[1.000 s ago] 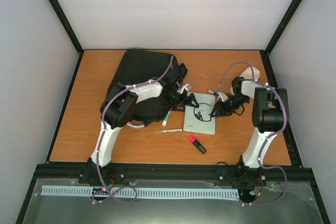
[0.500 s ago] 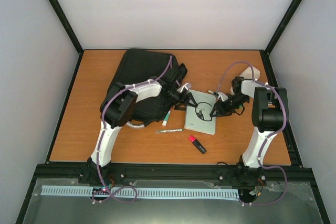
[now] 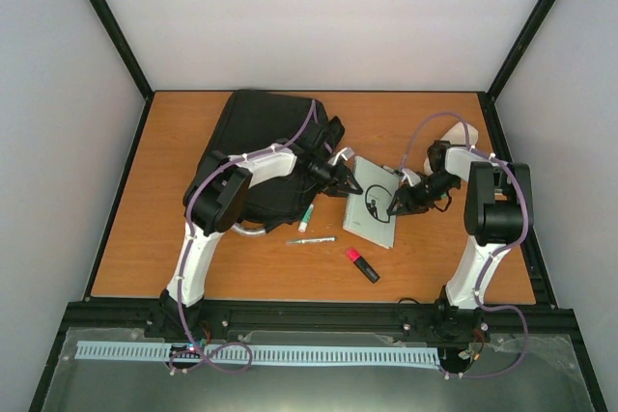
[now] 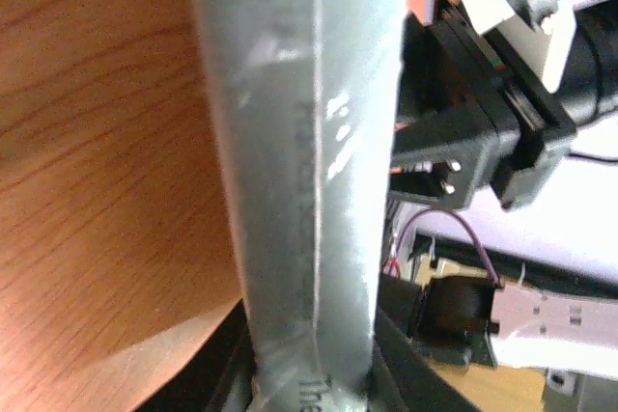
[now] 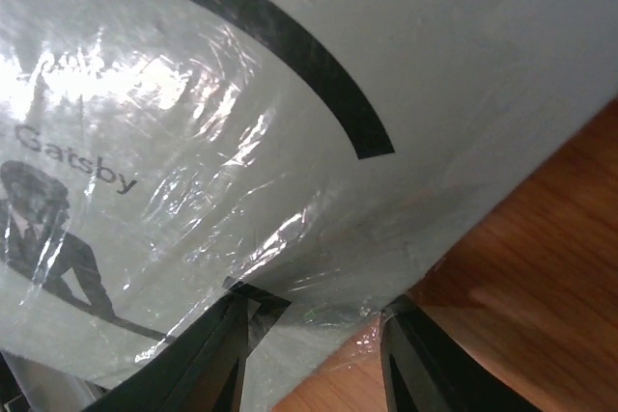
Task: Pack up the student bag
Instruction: Pick up the book from the center of the board.
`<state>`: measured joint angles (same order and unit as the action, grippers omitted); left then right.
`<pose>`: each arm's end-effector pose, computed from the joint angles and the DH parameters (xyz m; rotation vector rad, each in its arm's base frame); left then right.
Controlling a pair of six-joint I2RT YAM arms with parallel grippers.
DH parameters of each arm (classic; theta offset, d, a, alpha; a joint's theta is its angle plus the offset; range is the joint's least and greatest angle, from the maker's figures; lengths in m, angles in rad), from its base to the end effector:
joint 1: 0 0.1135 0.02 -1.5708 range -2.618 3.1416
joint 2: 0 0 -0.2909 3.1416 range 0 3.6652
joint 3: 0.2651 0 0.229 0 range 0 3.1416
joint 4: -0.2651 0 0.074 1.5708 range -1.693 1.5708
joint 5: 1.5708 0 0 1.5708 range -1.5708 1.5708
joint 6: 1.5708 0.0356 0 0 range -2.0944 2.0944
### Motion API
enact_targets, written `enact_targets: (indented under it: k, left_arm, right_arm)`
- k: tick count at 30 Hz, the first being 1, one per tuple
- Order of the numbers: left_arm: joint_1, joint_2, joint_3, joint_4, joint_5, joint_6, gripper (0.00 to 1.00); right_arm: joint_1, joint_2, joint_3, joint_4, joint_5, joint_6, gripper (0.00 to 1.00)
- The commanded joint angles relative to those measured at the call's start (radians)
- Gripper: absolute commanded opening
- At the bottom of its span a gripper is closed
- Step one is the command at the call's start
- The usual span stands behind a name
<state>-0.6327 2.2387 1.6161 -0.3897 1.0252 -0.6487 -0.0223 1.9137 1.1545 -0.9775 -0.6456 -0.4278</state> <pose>0.3559 -0.2987 0.1833 -0.3822 -2.4951 1.5514 0.3029 0.0147 0.1778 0.5150 -2.9137 -1.0193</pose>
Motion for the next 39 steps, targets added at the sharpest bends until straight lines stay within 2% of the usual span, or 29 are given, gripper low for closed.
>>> enact_targets:
  k: [1, 7, 12, 18, 24, 30, 32, 36, 38, 39]
  left_arm:
    - [-0.030, -0.012, 0.070, 0.075, 0.124, 0.005, 0.19]
    - [-0.025, -0.033, 0.085, -0.028, 0.064, 0.080, 0.03]
    - [0.024, -0.096, 0.118, -0.154, 0.058, 0.198, 0.01]
    - [0.082, -0.204, 0.139, -0.266, 0.036, 0.328, 0.01]
    - [0.191, -0.275, 0.193, -0.320, 0.038, 0.382, 0.01]
    - [0.319, -0.268, 0.439, -0.512, 0.103, 0.557, 0.01]
    - [0.353, -0.275, 0.476, -0.508, 0.148, 0.560, 0.01]
    - [0.392, -0.293, 0.498, -0.400, 0.256, 0.454, 0.01]
    - [0.402, -0.292, 0.520, -0.454, 0.320, 0.520, 0.01]
    - [0.407, -0.291, 0.538, -0.509, 0.324, 0.588, 0.01]
  right_arm:
    - [0.028, 0.020, -0.029, 0.055, 0.011, 0.000, 0.40]
    - [0.024, -0.028, -0.024, 0.023, 0.010, -0.014, 0.41]
    - [0.001, -0.209, -0.006, -0.057, -0.008, -0.093, 0.50]
    - [-0.063, -0.289, 0.184, -0.201, -0.068, -0.221, 0.56]
    - [-0.072, -0.275, 0.430, -0.149, -0.165, -0.076, 0.60]
    - [-0.070, -0.243, 0.593, -0.167, -0.137, -0.079, 0.66]
    - [-0.069, -0.242, 0.612, -0.190, -0.160, -0.095, 0.70]
    - [-0.069, -0.195, 0.683, -0.204, -0.284, -0.069, 0.78]
    - [-0.070, -0.167, 0.712, -0.194, -0.391, -0.026, 0.98]
    - [-0.067, -0.157, 0.711, -0.169, -0.446, 0.006, 1.00]
